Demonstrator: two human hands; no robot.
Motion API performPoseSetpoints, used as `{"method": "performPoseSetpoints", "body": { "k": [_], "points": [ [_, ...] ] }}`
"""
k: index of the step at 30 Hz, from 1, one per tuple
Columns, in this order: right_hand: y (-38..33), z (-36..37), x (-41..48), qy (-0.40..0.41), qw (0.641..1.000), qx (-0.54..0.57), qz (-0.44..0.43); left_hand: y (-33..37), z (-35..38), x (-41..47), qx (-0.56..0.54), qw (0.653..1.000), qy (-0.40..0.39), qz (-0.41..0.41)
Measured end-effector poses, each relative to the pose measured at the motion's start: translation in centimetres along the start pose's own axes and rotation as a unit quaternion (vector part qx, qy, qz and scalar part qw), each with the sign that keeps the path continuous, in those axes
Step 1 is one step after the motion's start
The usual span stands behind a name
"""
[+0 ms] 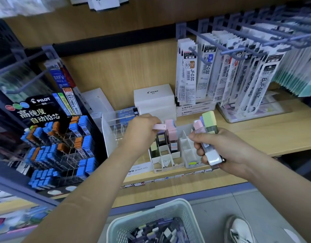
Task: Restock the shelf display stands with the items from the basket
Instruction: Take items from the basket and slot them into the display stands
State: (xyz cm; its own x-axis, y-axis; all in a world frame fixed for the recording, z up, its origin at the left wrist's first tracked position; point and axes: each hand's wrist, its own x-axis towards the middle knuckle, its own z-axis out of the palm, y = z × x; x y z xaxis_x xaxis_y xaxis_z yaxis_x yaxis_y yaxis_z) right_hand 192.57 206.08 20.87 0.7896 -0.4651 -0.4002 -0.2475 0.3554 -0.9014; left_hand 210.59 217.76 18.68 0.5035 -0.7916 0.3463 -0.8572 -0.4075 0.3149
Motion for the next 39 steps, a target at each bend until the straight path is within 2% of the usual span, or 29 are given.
{"method": "performPoseSetpoints", "body": {
  "k": [3, 8, 13, 18, 21, 24, 29, 32, 36, 39],
  "points": [
    [-0.1, -0.1, -0.1, -0.003, 1.0, 0.01, 0.001, -0.1, 0.9, -0.3, -0.006, 0.999, -0.037, -0.022],
    [-0.1, -0.1, -0.1, -0.015, 1.0, 0.005, 0.011, -0.2, 1.4, 0.1, -0.029, 0.997, 0.007, -0.066],
    [-0.1, 0.2, 0.0, -0.016, 1.0, 0.001, 0.015, -0.3, 1.4, 0.4, -0.019, 0.998, 0.015, -0.062],
    [0.1, 1.0, -0.1, -0.031, 0.999, 0.02, 0.028, -0.3, 1.1, 0.0, -0.01, 0.999, -0.011, -0.04],
    [0.2, 1.5, 0.1, -0.027, 0.999, 0.032, 0.014, 0.3, 0.0, -0.1, -0.032, 0.997, -0.011, -0.068],
    [0.1, 1.9, 0.6, -0.006, 0.997, 0.078, -0.002, 2.0, -1.4, -0.7, -0.078, 0.992, -0.072, -0.065],
    [-0.1, 2.2, 1.0, 0.008, 0.995, 0.095, 0.004, 4.1, -2.5, -2.2, -0.043, 0.99, -0.131, 0.02],
    [-0.3, 2.4, 0.7, -0.015, 0.997, 0.08, 0.005, 3.7, -2.9, -2.5, -0.056, 0.986, -0.156, -0.003],
    [-0.7, 2.8, 0.5, -0.059, 0.995, 0.072, -0.022, 3.7, -3.5, -2.4, -0.049, 0.971, -0.228, -0.058],
    [-1.0, 3.3, 0.4, -0.055, 0.996, 0.049, -0.044, 3.7, -4.2, -2.4, -0.113, 0.952, -0.276, -0.066]
  ]
}}
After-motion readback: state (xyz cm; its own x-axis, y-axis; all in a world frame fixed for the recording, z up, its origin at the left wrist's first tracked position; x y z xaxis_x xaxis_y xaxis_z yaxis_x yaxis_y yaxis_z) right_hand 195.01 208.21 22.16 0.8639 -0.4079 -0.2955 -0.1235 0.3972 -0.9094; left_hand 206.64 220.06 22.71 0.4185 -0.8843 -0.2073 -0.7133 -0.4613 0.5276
